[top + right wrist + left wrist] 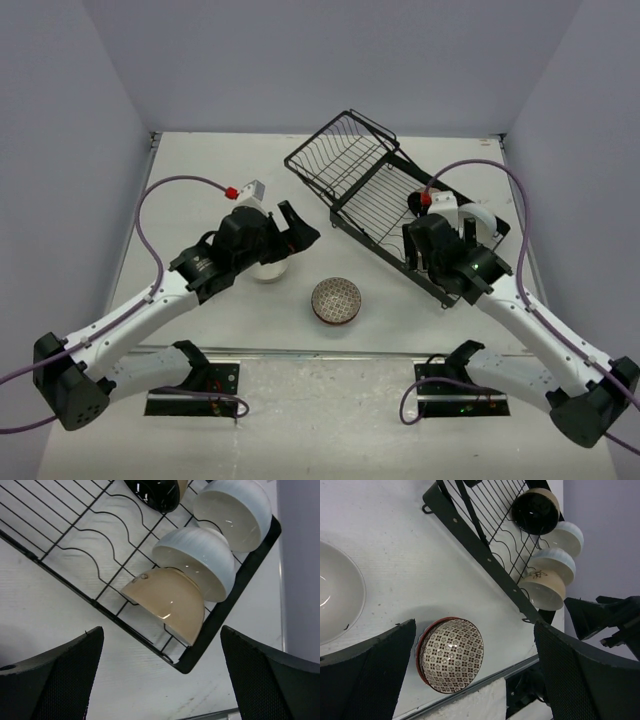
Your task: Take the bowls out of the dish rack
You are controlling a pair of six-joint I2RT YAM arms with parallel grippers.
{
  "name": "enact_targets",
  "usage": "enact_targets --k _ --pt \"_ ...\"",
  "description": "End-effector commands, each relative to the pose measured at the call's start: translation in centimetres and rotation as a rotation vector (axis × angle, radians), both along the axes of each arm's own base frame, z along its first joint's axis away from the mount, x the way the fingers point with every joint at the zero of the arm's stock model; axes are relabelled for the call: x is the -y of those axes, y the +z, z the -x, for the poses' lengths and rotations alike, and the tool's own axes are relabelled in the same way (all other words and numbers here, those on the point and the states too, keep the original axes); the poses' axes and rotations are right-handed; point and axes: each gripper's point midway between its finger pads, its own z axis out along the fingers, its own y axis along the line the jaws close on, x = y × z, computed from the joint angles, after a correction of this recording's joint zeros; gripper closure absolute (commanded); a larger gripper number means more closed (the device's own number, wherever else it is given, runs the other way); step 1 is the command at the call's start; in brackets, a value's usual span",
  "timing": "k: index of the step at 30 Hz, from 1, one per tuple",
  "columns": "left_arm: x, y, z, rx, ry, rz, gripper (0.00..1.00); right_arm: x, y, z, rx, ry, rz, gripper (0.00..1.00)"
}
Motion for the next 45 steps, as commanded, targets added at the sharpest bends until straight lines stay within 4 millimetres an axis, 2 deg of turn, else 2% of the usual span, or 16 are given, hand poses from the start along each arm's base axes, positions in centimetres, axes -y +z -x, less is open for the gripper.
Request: enact_targets --k 1,2,4,7,8,10,11,12,14,16,17,19,20,27,37,45 --pt "0.6 4.1 -0.9 0.111 0.002 0.055 0.0 2.8 2.2 0.0 0.053 -0.1 0.154 0.01" --pt "0.3 4.2 -0.9 0.117 0.017 0.058 0.0 3.6 1.9 0.7 0.02 -0.15 0.175 0.01" --pt "1.0 5.1 -0.9 0.147 0.001 0.115 0.0 2.9 2.8 0.7 0.067 -0.2 0.051 0.01" --pt "4.9 4.5 -0.7 0.099 -0.092 0.161 0.0 1.7 6.2 1.3 0.232 -0.161 -0.206 0.01" --pt "7.3 4.3 -0.4 0.082 -0.116 0.174 0.0 2.3 8.8 2.2 0.341 -0.159 -0.312 0.01" --pt "9.8 4.0 0.0 0.068 -0.129 0.215 0.0 3.5 11.2 3.5 0.439 -0.171 -0.398 0.01" --pt "11.7 2.6 0.5 0.023 -0.129 0.233 0.0 5.1 12.8 4.9 0.516 -0.198 -0.44 0.01" --pt "13.1 3.6 0.4 0.044 -0.132 0.287 0.0 5.9 13.9 5.7 0.555 -0.208 -0.472 0.01" --pt "15.8 2.2 1.0 -0.012 -0.128 0.317 0.0 6.9 15.0 7.0 0.608 -0.203 -0.524 0.01" --pt "17.7 2.9 0.8 -0.013 -0.108 0.368 0.0 8.0 16.3 8.6 0.668 -0.193 -0.578 0.01" --pt "19.1 1.7 1.3 -0.055 -0.103 0.38 0.0 8.1 16.5 9.0 0.68 -0.183 -0.59 0.01" --pt "20.7 2.3 1.1 -0.054 -0.078 0.431 0.0 8.1 17.0 9.6 0.694 -0.146 -0.602 0.01" --pt "21.9 0.9 1.4 -0.097 -0.066 0.439 0.0 8.0 16.9 9.8 0.688 -0.13 -0.597 0.01" --pt "27.4 -1.6 0.8 -0.187 -0.043 0.522 0.04 7.4 17.1 10.5 0.681 -0.055 -0.615 0.01" --pt "30.7 -6.0 -1.0 -0.243 -0.014 0.622 0.12 7.2 15.9 11.0 0.662 -0.018 -0.599 0.01" --pt "32.4 -6.5 -1.7 -0.235 -0.038 0.689 0.18 6.7 15.5 10.8 0.649 0.01 -0.579 0.01"
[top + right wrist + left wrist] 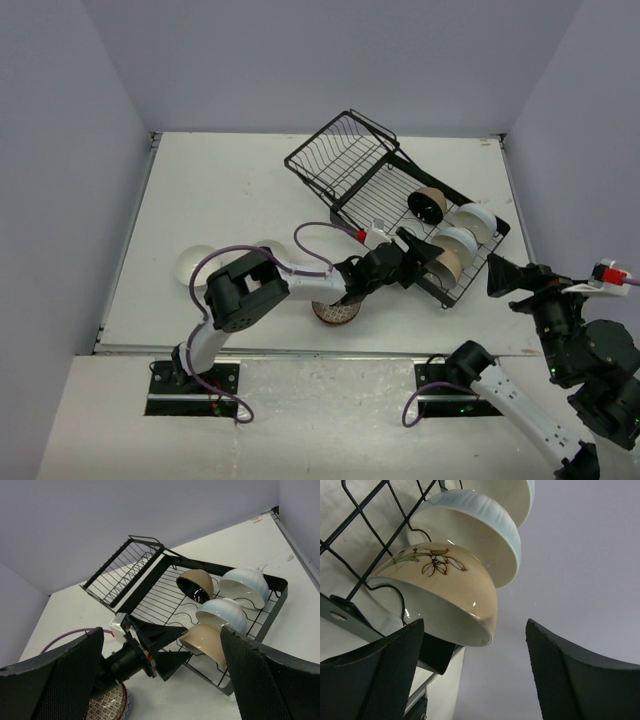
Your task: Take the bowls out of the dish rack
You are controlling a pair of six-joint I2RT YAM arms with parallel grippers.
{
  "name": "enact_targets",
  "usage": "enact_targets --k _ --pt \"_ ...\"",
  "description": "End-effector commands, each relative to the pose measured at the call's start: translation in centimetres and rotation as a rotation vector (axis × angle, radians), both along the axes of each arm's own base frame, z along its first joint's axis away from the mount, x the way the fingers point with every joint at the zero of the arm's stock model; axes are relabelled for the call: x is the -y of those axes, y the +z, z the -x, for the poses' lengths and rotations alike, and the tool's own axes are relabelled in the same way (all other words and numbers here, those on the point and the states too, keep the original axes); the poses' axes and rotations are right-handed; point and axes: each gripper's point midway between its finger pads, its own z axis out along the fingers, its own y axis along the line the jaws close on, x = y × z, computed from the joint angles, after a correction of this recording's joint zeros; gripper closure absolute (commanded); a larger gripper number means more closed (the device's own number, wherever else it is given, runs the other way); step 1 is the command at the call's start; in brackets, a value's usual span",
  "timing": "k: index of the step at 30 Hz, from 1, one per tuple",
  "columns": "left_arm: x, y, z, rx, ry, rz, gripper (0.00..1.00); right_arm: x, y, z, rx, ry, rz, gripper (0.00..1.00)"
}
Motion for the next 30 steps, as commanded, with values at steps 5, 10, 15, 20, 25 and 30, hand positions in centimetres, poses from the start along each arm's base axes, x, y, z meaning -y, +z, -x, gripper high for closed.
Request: enact_targets --k 5,10,15,20,25,30 --pt "1.7 3.0 -1.7 0.028 0.016 0.125 0.23 -0.2 -0.4 0.0 -0.007 0.018 0.041 0.01" --pt "2.5 2.3 -2.1 0.021 0.001 0.132 0.33 -0.2 -0.3 0.0 -0.003 0.019 0.039 0.01" --pt "2.4 1.2 -2.2 0.0 0.011 0.131 0.45 -0.3 -0.3 0.0 0.0 0.025 0.039 0.01" --pt "2.4 0.8 -2.1 -0.012 0.017 0.131 0.67 -0.5 -0.4 0.0 -0.002 0.032 0.04 0.01" --pt "2.3 0.9 -2.1 -0.001 0.022 0.139 0.83 -0.6 -0.6 0.0 -0.004 0.043 0.047 0.01" --pt "2.3 1.4 -2.1 0.003 0.02 0.152 1.0 -0.7 -0.6 -0.1 -0.006 0.047 0.052 0.01"
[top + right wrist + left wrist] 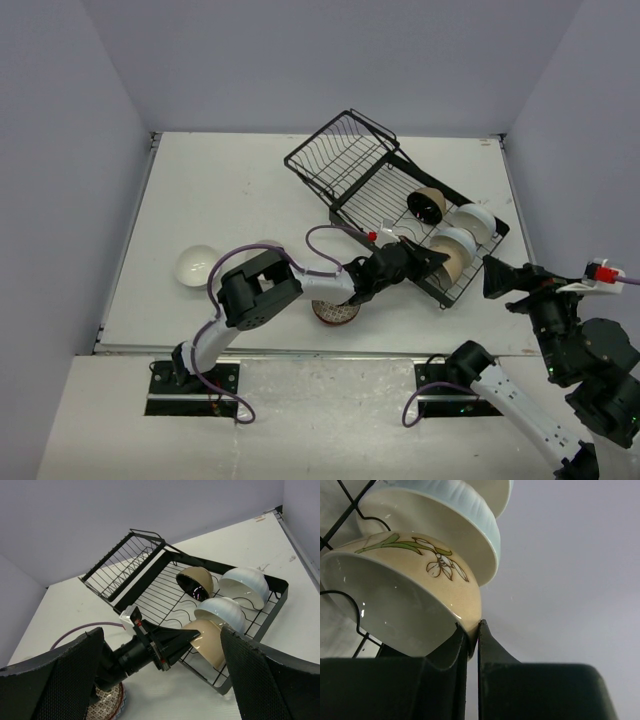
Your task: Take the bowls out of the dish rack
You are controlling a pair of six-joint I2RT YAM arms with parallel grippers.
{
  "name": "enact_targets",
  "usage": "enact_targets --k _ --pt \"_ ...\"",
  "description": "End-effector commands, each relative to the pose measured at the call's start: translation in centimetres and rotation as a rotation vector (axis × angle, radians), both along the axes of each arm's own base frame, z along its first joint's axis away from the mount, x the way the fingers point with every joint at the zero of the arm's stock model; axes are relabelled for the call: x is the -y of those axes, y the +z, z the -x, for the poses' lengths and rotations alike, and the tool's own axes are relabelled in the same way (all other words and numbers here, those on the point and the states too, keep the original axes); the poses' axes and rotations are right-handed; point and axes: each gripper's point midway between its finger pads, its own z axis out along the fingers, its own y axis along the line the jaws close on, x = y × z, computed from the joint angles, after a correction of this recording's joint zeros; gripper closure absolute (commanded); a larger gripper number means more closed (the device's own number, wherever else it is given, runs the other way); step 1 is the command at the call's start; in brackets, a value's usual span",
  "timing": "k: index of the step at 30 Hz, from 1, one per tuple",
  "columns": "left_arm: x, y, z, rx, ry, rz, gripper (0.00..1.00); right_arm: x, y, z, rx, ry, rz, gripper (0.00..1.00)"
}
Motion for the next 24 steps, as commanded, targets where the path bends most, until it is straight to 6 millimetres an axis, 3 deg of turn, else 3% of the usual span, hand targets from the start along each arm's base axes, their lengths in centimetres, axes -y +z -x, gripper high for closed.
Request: enact_targets --k 1,5,17,24 --pt "-0.6 0.5 -1.7 0.022 0.048 0.01 1.0 -0.2 -0.1 0.0 0.003 0.016 0.02 0.01" --pt "-0.5 1.2 -1.4 0.035 0.044 0.031 1.0 -0.3 -0.3 -0.1 -0.002 0.016 0.025 0.01" --pt "0.2 5.8 -0.7 0.18 0.0 0.264 1.0 -0.3 -0.3 -0.1 -0.001 0.018 0.033 0.01" --pt "-0.3 6.9 -0.5 0.225 0.001 0.266 1.0 -0.2 -0.2 -0.1 0.0 0.014 0.038 0.01"
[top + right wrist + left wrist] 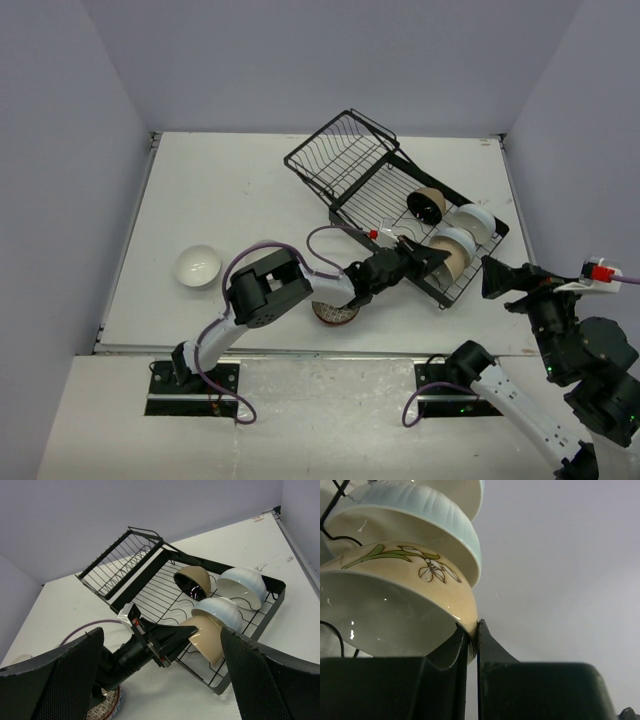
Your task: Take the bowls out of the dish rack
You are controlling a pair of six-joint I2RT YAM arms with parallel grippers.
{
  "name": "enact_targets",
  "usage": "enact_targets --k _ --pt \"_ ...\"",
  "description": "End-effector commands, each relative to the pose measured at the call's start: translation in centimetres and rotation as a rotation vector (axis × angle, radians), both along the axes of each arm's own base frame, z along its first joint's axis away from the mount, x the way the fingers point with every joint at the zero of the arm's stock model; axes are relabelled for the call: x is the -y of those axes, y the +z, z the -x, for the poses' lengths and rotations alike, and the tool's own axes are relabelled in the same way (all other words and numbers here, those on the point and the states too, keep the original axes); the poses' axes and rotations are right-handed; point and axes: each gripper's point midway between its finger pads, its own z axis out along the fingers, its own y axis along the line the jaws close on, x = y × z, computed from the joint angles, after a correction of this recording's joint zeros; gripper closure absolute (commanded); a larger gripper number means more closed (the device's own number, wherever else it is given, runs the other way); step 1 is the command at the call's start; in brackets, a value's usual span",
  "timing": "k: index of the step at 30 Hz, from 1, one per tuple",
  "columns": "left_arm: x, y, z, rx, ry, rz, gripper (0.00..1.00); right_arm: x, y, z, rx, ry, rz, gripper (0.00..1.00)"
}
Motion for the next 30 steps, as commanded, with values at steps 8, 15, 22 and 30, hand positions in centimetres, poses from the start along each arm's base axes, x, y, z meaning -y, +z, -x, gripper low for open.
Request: enact_targets --k 8,15,22,30 --pt "-1.4 8.7 0.4 0.192 0.01 0.142 1.0 -0.2 0.1 0.0 0.005 0.013 0.018 0.01" --pt "-1.8 10.4 0.9 0.265 -0.001 0.132 1.0 -0.3 0.0 -0.1 -0.002 0.016 0.022 0.01" --pt "-1.5 11.4 1.0 0.312 -0.023 0.146 1.0 -0.4 -0.1 -0.2 -0.005 0.015 0.026 0.01" --pt "-2.6 12.9 1.4 0.358 -0.008 0.137 1.0 -0.2 -0.1 -0.3 -0.006 0.009 0.034 0.01"
